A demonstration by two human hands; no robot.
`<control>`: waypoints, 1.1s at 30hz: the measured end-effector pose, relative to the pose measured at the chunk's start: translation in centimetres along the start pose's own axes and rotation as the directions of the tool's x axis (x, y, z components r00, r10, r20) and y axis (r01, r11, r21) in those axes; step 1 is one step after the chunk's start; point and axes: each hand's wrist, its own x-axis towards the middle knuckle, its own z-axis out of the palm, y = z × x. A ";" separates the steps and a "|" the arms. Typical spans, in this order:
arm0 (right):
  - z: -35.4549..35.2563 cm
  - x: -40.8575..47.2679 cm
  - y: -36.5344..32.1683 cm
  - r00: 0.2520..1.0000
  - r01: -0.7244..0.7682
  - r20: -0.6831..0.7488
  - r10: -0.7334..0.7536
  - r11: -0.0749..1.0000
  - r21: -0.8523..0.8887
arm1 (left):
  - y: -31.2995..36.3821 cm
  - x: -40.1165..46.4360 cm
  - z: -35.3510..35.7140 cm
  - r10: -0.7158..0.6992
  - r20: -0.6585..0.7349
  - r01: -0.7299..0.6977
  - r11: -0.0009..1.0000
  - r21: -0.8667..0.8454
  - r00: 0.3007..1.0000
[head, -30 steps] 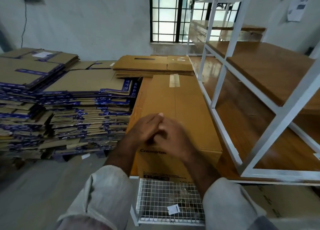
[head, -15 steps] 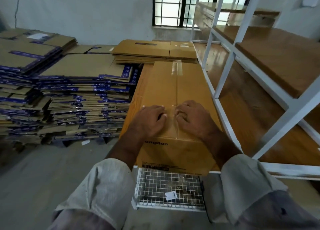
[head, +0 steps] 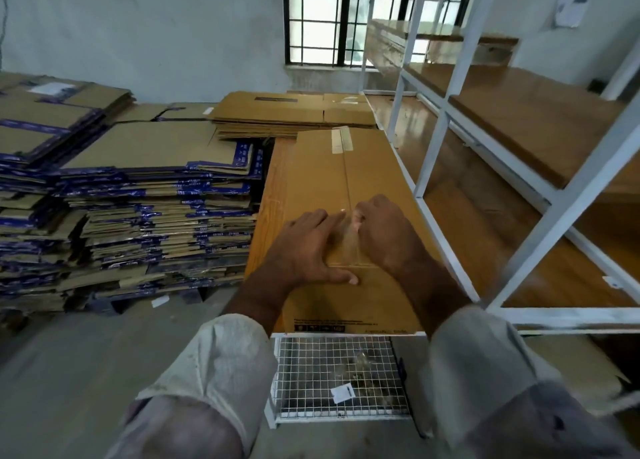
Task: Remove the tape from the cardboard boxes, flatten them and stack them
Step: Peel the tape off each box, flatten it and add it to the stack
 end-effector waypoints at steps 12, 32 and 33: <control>3.3 -17.9 -2.9 0.920 0.036 -0.390 -0.037 0.999 -0.010 | 0.6 0.6 0.8 0.142 0.060 -0.153 0.946 0.287 0.988; 0.2 -17.6 -4.7 0.754 0.159 -0.636 -0.164 0.985 -0.065 | 0.4 -1.0 1.6 0.172 0.062 -0.182 0.949 0.256 0.983; -0.1 -15.9 -4.3 0.780 0.127 -0.613 -0.125 0.991 -0.040 | 0.6 -1.3 1.7 0.178 0.043 -0.183 0.948 0.260 0.983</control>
